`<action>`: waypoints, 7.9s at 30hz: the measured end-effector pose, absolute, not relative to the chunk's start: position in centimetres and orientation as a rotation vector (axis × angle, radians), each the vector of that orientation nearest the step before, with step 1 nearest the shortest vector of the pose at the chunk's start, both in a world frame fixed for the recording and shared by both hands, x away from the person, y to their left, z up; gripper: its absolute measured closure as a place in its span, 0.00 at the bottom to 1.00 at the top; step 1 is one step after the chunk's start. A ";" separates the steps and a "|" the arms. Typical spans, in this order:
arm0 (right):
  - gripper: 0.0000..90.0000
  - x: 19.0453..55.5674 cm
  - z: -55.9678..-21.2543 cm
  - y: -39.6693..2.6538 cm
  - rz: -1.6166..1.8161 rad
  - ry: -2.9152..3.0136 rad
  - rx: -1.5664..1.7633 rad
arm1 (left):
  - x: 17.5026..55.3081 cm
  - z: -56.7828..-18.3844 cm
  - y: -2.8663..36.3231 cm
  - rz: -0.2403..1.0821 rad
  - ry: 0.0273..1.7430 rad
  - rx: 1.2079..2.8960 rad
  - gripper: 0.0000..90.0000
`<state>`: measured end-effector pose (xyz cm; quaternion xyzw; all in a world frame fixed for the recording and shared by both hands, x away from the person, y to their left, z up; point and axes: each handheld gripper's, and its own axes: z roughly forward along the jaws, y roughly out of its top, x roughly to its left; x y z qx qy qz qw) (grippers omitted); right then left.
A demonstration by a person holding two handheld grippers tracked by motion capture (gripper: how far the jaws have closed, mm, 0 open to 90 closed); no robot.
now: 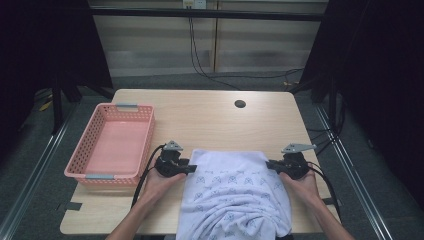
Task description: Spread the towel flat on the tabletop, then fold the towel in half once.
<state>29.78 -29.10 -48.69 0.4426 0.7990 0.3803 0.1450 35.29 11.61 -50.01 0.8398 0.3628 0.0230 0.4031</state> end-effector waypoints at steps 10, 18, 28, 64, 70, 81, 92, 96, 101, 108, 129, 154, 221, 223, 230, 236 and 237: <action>0.93 25.2 -48.7 -24.3 1.176 2.529 1.016 | 35.3 -50.1 11.5 0.064 0.883 2.124 0.97; 0.74 25.0 -47.2 -25.7 1.256 2.427 1.043 | 34.9 -49.8 12.0 0.037 0.868 2.110 0.96; 0.55 26.9 -48.8 -26.6 1.180 2.442 1.089 | 35.8 -49.8 12.5 0.048 0.901 2.057 0.74; 0.98 28.3 -42.3 -32.4 1.425 2.087 1.212 | 34.9 -44.3 15.0 0.130 0.817 1.907 0.96; 0.98 29.6 -39.7 -33.2 1.470 2.001 1.192 | 35.1 -40.6 14.8 0.176 0.759 1.875 0.96; 0.98 33.4 -35.8 -34.1 1.492 1.925 1.166 | 38.9 -35.8 15.9 0.309 0.780 1.852 0.96; 0.98 40.1 -34.2 -33.8 1.392 1.919 1.217 | 44.5 -36.0 14.6 0.327 0.871 1.877 0.96; 0.86 42.6 -34.6 -33.4 1.272 1.905 1.275 | 46.4 -37.1 14.3 0.321 0.952 1.872 0.72; 0.76 42.6 -36.2 -33.9 1.246 1.904 1.307 | 45.7 -38.0 13.8 0.284 0.937 1.897 0.65; 0.70 37.9 -37.7 -33.3 1.303 2.002 1.234 | 42.0 -38.2 12.6 0.201 0.818 1.898 0.69; 0.55 27.9 -48.7 -29.6 1.155 2.391 1.262 | 35.1 -48.3 9.2 0.048 0.733 2.216 0.66; 0.96 22.0 -49.2 -29.3 1.014 2.581 1.156 | 28.3 -49.8 11.8 -0.065 0.643 2.261 0.96; 0.96 36.1 -50.3 -32.0 1.123 2.280 1.336 | 40.8 -50.6 11.8 0.093 0.994 2.074 0.84; 0.96 35.9 -49.8 -32.1 1.155 2.270 1.330 | 40.6 -50.4 11.6 0.079 0.971 2.070 0.95; 0.96 34.8 -46.7 -33.6 1.292 2.162 1.314 | 39.7 -46.6 11.9 0.101 0.880 1.957 0.96; 0.96 34.9 -43.5 -34.3 1.388 2.070 1.282 | 40.4 -42.3 12.9 0.200 0.847 1.881 0.96; 0.96 35.1 -42.9 -34.4 1.392 2.060 1.277 | 40.6 -41.6 13.2 0.206 0.838 1.869 0.97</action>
